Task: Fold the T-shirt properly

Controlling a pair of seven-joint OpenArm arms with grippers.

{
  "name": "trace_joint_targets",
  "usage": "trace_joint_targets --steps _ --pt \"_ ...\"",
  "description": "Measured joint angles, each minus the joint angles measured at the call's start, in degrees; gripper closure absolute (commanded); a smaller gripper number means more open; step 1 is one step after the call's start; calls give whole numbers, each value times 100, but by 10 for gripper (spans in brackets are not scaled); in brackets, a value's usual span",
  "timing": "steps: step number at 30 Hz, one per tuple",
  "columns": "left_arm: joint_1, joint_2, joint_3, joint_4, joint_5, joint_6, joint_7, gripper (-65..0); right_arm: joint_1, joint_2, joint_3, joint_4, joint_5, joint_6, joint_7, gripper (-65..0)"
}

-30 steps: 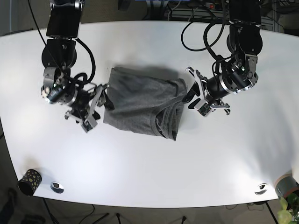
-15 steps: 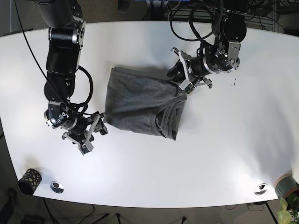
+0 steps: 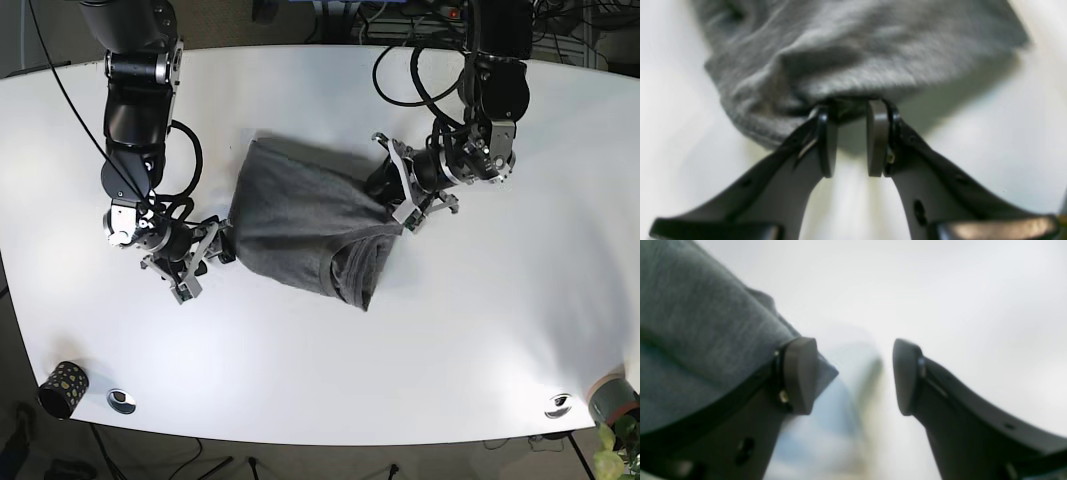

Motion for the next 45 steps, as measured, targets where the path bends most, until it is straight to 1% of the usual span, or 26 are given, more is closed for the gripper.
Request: trace_joint_targets --steps 1,2,6,8,9,10,12,15,18,19,22,23,26,27,28,31,33,35,36,38,41,42,44,45 --pt "-90 -15 -9 -116 -2 0 2 -131 -63 0 -46 46 -9 -4 -17 -342" --pt "-227 -50 -2 -271 -2 -4 17 -131 -162 2 -138 133 22 -55 85 -342" --pt "-605 -295 31 -516 -22 -4 0 -131 -428 15 -396 468 85 -50 111 -342" --pt "-824 -409 9 -667 -17 0 4 -131 -669 11 -527 758 61 -76 114 -342" --pt "-901 -474 11 -715 9 2 2 -131 -789 2 -579 883 122 -44 109 -342" --pt "-990 -549 4 -758 -13 0 -11 -131 -931 0 -664 1064 125 -76 136 -342" --pt "-1139 -697 7 -811 -22 2 -15 -131 -1165 -28 -754 1408 188 -24 48 -342" --pt "-1300 -892 15 -813 -28 2 -7 -131 -1405 -221 -739 1869 138 -90 -350 -342" --pt "-1320 -1091 15 -643 -44 0 20 -131 -1698 -393 -765 2321 85 -76 -708 -342" --pt "-1300 -1169 -2 -531 -63 0 20 -131 -1825 -461 -778 2457 125 -26 -763 -342" --pt "-1217 -1296 -225 -138 -59 0 42 -131 -2111 -710 -811 2881 79 -50 -992 -342" --pt "-1191 -1294 -328 4 -57 0 109 -131 -2181 -767 -907 3018 28 -68 -1119 -342" --pt "-1062 -1274 -527 398 -68 0 428 -131 -2391 -855 -1222 3438 -22 -39 -1414 -342" --pt "-1005 -1224 -597 531 -61 0 520 -131 -2479 -876 -1266 3600 33 17 -1473 -342" --pt "-935 -1141 -640 619 -59 -2 575 -131 -2562 -894 -1233 3740 131 79 -1552 -342" --pt "-723 -881 -728 916 -22 2 632 -131 -2636 -953 -1008 4232 76 39 -1832 -342" --pt "-590 -697 -721 1064 -48 -2 625 -131 -2612 -951 -892 4520 177 2 -1974 -341" --pt "-431 -457 -708 1104 -44 -2 623 -131 -2553 -922 -826 4819 407 -15 -2140 -341" --pt "-358 -345 -706 1104 -46 -4 621 -131 -2518 -922 -831 4920 577 -37 -2251 -341" --pt "-208 -181 -704 1095 -22 -4 632 -131 -2437 -955 -868 5001 955 -20 -2465 -341" --pt "39 -120 -717 1113 -37 -7 629 -131 -2280 -1034 -905 5031 1436 -17 -2693 -341" --pt "87 -120 -726 1113 -39 -4 632 -131 -2256 -1034 -905 5031 1497 -17 -2715 -341" --pt "214 -131 -767 1113 -17 -4 632 -129 -2194 -1128 -863 4955 1631 -22 -2706 -341" --pt "271 -136 -798 1113 -15 -4 632 -129 -2164 -1187 -868 4905 1611 -42 -2712 -341"
